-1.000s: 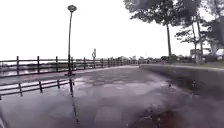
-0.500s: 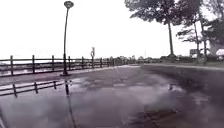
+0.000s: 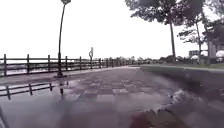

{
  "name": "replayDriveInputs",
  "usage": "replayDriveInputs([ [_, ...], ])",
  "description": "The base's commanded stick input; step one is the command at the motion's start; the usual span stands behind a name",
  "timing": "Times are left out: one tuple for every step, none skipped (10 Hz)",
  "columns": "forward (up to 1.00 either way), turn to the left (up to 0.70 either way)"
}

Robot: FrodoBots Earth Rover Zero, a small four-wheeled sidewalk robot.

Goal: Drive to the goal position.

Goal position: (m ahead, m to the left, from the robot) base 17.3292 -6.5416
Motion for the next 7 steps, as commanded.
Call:
replayDriveInputs([
  [1.00,0.00],
  [1.00,0.00],
  [1.00,0.00],
  [1.00,0.00],
  [1.00,0.00],
  [1.00,0.00],
  [1.00,0.00],
])
